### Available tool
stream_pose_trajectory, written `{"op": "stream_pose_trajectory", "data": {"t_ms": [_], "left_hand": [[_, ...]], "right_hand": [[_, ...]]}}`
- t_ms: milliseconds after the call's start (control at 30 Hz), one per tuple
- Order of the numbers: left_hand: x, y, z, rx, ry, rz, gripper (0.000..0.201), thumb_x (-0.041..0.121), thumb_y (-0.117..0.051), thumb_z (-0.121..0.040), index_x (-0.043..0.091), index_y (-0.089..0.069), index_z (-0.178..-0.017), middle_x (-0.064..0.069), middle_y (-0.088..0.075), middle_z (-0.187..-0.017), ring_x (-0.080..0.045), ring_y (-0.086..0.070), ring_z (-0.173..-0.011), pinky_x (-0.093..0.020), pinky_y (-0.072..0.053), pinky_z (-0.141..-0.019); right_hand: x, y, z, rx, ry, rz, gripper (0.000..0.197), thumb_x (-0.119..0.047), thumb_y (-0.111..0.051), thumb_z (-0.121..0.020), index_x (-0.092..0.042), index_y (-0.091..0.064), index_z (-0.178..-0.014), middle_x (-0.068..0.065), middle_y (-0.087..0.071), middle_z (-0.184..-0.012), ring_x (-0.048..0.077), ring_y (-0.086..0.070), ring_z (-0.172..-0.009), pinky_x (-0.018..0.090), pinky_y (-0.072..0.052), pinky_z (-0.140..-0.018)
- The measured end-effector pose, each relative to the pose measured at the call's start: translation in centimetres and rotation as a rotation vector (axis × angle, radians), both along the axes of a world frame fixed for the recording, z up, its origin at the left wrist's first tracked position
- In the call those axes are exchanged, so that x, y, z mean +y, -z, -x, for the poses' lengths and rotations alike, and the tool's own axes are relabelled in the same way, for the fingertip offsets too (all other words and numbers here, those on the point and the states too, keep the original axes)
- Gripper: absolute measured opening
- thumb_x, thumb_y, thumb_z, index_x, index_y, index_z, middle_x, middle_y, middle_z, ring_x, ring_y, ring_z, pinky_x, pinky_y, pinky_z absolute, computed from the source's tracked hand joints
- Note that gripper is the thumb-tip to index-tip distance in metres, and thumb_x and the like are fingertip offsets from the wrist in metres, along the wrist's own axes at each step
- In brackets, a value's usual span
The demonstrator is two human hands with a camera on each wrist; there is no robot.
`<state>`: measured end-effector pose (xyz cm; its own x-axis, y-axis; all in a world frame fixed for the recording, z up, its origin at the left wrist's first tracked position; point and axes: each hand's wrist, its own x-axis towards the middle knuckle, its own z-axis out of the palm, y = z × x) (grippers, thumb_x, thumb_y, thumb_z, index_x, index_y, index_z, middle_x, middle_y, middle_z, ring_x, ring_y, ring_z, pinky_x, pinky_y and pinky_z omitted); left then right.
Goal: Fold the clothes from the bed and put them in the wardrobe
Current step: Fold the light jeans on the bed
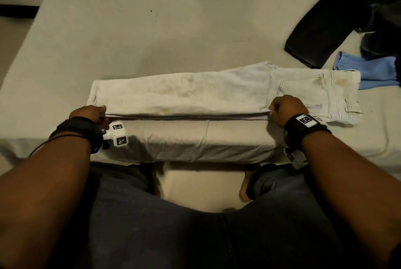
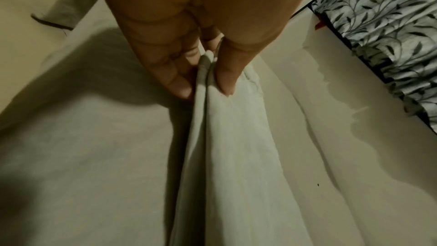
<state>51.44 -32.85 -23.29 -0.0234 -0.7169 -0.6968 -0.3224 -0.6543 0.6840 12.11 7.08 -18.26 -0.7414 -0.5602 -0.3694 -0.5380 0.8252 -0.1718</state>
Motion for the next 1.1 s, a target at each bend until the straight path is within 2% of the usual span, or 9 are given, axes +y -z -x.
{"op": "stream_pose_trajectory", "data": {"t_ms": [133,200,300,400,467,600,700,867,1100], "left_hand": [[-0.3,-0.8,0.5,-0.144,0.113,0.072,0.021,0.018,-0.069,-0.088,0.023,-0.069,-0.108,-0.015,-0.071,-0.118,-0.036,-0.068,-0.098,-0.046,-0.055,-0.081],[-0.7,-1.0,0.4,-0.422,0.192,0.174,0.045,0.024,-0.072,-0.089,0.011,-0.059,-0.130,-0.017,-0.063,-0.130,-0.038,-0.062,-0.112,-0.045,-0.051,-0.094],[1.2,-1.4,2.7,-0.672,0.239,0.431,0.081,0.036,-0.070,-0.077,0.027,-0.032,-0.148,-0.009,-0.037,-0.154,-0.033,-0.041,-0.138,-0.051,-0.042,-0.109],[4.2,-0.8,8.0,-0.559,0.760,1.128,0.054,0.047,-0.063,-0.080,0.023,-0.060,-0.128,-0.013,-0.058,-0.133,-0.036,-0.055,-0.123,-0.048,-0.044,-0.105],[7.6,0.0,12.3,-0.390,1.127,1.271,0.047,0.048,-0.054,-0.090,0.018,-0.067,-0.125,-0.014,-0.065,-0.128,-0.038,-0.057,-0.123,-0.048,-0.042,-0.107],[12.5,1.3,16.7,-0.548,1.508,1.010,0.062,0.049,-0.042,-0.098,0.038,-0.026,-0.157,-0.003,-0.021,-0.167,-0.034,-0.015,-0.154,-0.063,-0.018,-0.118],[10.9,2.7,16.3,-0.641,1.519,0.897,0.078,0.077,-0.032,-0.092,0.047,-0.003,-0.158,0.007,0.005,-0.170,-0.028,0.005,-0.157,-0.063,0.001,-0.121],[6.7,3.4,13.4,-0.778,1.380,0.784,0.131,0.110,-0.032,-0.049,0.047,0.005,-0.157,0.005,0.012,-0.170,-0.028,0.010,-0.156,-0.060,0.003,-0.122],[0.5,3.5,6.8,-0.888,1.204,0.708,0.145,0.111,-0.035,-0.041,0.039,0.006,-0.159,-0.003,0.011,-0.170,-0.033,0.007,-0.155,-0.056,0.000,-0.123]], "right_hand": [[-1.1,0.0,-0.1,-0.038,0.003,0.074,0.054,-0.019,-0.079,-0.076,-0.022,-0.065,-0.128,0.015,-0.061,-0.124,0.036,-0.061,-0.111,0.037,-0.050,-0.095],[-1.8,0.0,-0.1,-0.030,0.001,0.116,0.054,-0.032,-0.078,-0.080,-0.023,-0.062,-0.131,0.013,-0.058,-0.129,0.035,-0.060,-0.115,0.040,-0.050,-0.099],[-4.2,0.5,0.3,0.013,-0.043,0.141,0.068,-0.059,-0.069,-0.081,-0.024,-0.055,-0.138,0.013,-0.056,-0.136,0.037,-0.054,-0.124,0.050,-0.048,-0.102],[-8.4,1.7,-1.1,0.070,-0.170,0.153,0.090,-0.074,-0.048,-0.080,-0.021,-0.036,-0.152,0.015,-0.040,-0.155,0.038,-0.038,-0.141,0.053,-0.037,-0.112],[-11.3,2.7,-4.0,0.071,-0.305,0.146,0.093,-0.073,-0.043,-0.085,-0.023,-0.018,-0.160,0.013,-0.018,-0.166,0.036,-0.018,-0.152,0.056,-0.023,-0.119],[-14.1,6.5,-9.3,0.029,-0.447,0.146,0.086,-0.072,-0.033,-0.093,-0.033,0.005,-0.161,0.000,0.011,-0.170,0.028,0.011,-0.156,0.060,-0.001,-0.123],[-14.4,8.2,-8.7,0.050,-0.440,0.075,0.091,-0.081,-0.029,-0.087,-0.039,0.007,-0.159,-0.004,0.016,-0.169,0.025,0.015,-0.155,0.061,0.005,-0.121],[-14.6,7.3,-5.1,0.017,-0.382,-0.054,0.130,-0.109,-0.030,-0.052,-0.045,0.016,-0.156,-0.011,0.024,-0.166,0.023,0.023,-0.153,0.067,0.014,-0.116],[-9.3,6.2,4.5,-0.097,-0.091,-0.159,0.147,-0.111,-0.038,-0.039,-0.043,0.023,-0.154,-0.012,0.029,-0.164,0.023,0.025,-0.152,0.070,0.007,-0.117]]}}
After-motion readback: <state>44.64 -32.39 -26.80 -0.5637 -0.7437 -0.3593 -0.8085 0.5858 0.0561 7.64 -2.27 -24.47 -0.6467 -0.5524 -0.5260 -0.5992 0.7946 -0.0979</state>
